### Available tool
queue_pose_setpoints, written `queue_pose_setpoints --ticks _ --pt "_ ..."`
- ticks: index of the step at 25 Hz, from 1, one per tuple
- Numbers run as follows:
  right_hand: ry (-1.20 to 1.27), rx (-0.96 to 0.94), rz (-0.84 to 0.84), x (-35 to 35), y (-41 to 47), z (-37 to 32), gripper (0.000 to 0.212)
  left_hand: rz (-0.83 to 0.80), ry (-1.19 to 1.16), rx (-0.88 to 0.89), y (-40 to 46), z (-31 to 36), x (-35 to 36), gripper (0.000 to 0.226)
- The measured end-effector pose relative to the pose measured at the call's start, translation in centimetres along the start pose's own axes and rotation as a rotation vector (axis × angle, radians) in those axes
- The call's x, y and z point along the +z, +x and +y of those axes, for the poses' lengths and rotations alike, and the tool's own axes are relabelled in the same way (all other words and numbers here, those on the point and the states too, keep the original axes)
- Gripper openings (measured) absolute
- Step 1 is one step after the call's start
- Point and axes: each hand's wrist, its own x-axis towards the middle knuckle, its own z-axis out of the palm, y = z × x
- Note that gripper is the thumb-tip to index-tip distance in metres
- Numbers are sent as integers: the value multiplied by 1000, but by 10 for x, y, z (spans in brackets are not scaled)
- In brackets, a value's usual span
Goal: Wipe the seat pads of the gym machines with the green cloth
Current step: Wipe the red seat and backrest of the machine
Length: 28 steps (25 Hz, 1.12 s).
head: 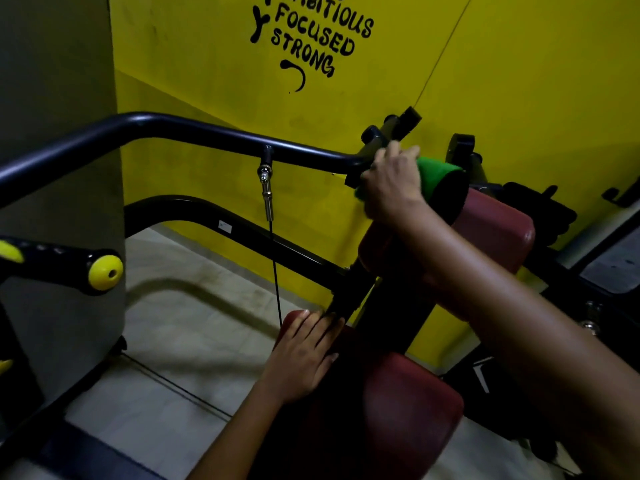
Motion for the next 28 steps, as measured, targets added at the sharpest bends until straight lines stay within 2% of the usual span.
queue_pose_setpoints --ticks 2,4,6,9,10,12,16,17,21,24,26,28 --pt "-67 -201 -2 6 -20 -35 41 -16 -7 -6 0 -2 1 53" --pt "-58 -290 -44 9 -23 -45 40 -34 -6 -10 0 -2 0 55" --pt "-62 -213 -29 6 -5 -25 40 -30 12 14 1 -3 -3 53" --pt "-3 -6 -94 -2 14 16 43 0 44 21 2 -3 -3 52" --pt "-21 -8 -91 -2 14 17 43 -4 36 15 1 -2 -2 52" --pt "-127 -108 -47 0 2 -4 43 -14 18 9 1 -1 -1 52" --pt "-182 -440 -42 21 -43 -71 38 -33 36 1 2 -3 -1 54" --pt "-156 -448 -29 22 -44 -69 38 -38 39 4 2 -3 -2 54" --pt "8 -149 13 5 -4 -4 43 -8 55 14 2 0 -5 52" --pt "121 70 -94 -1 19 26 39 -11 69 5 3 3 -5 51" --pt "-17 54 -150 -3 25 11 42 -15 47 1 3 2 -6 51" --pt "-149 -74 -220 -1 16 -27 47 -12 32 2 2 1 -7 51"
